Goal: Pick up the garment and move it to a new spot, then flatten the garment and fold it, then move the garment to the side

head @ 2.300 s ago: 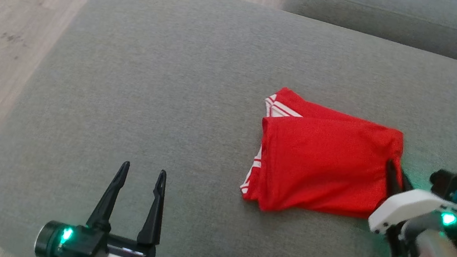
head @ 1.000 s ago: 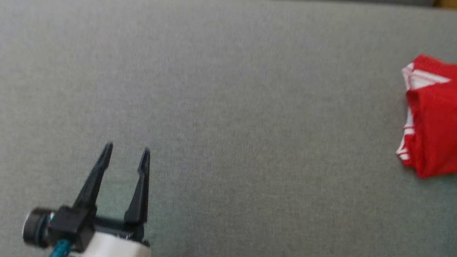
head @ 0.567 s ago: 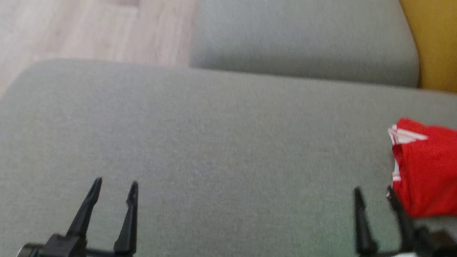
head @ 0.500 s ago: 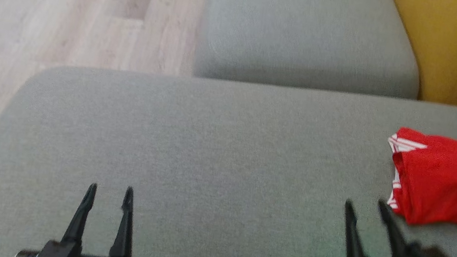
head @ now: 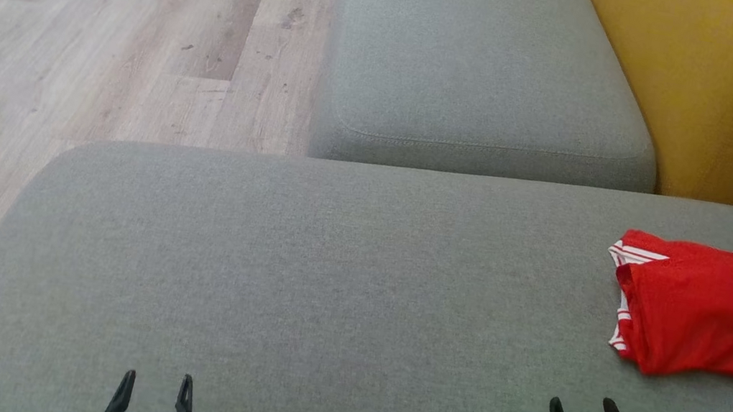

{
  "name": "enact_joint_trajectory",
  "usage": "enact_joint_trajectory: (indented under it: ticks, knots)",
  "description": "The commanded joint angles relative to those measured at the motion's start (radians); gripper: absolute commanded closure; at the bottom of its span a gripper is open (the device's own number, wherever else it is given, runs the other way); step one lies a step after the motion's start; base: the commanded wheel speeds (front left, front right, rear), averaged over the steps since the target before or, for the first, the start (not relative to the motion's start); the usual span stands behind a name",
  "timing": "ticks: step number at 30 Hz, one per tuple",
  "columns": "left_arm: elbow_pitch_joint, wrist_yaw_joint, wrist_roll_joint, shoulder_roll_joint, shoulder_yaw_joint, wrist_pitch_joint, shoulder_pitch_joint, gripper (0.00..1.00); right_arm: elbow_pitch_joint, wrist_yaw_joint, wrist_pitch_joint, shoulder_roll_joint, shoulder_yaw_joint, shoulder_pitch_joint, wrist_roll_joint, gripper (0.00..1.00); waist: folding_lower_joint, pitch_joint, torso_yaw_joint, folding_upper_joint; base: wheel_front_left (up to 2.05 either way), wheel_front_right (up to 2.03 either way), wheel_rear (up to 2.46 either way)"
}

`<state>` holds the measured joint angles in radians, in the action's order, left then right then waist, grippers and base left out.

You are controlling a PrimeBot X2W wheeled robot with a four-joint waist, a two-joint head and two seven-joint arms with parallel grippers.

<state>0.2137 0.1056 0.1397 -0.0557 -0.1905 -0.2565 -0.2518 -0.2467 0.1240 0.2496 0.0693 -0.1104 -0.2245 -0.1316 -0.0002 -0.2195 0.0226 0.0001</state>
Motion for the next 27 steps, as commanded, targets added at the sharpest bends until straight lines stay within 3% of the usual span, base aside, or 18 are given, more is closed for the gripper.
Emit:
enact_joint_trajectory:
  ticks: [1, 6, 7, 11, 27]
  knots:
    - [-0.026, -0.001, -0.005, 0.005, 0.038, -0.005, 0.046, 0.0, 0.034, 0.007, 0.012, 0.0, -0.016, 0.037, 0.009, 0.0, 0.0002, 0.001, -0.003, -0.0001, 0.0, 0.0, 0.0]
    - [-0.024, -0.003, -0.016, 0.005, 0.046, -0.005, 0.045, 0.0, 0.034, 0.007, 0.012, -0.004, -0.013, 0.047, 0.007, 0.0, 0.0002, 0.005, -0.012, -0.0001, 0.0, 0.0, 0.0]
    - [0.008, -0.003, -0.009, 0.0, 0.004, 0.0, 0.0, 1.0, -0.003, 0.0, 0.0, -0.007, 0.004, 0.0, 0.0, 1.0, 0.0002, 0.005, -0.011, -0.0001, 0.0, 0.0, 0.0]
    - [0.057, -0.003, -0.006, 0.001, -0.001, 0.001, -0.01, 1.0, -0.051, 0.0, -0.004, -0.007, 0.0, -0.017, -0.002, 1.0, 0.0002, 0.005, -0.012, -0.0001, 0.0, 0.0, 0.0]
    - [0.055, -0.033, 0.183, 0.001, 0.039, 0.049, 0.038, 1.0, -0.044, 0.001, -0.05, -0.008, 0.029, 0.028, -0.191, 1.0, 0.0002, 0.033, -0.013, -0.0001, 0.0, 0.0, 0.0]
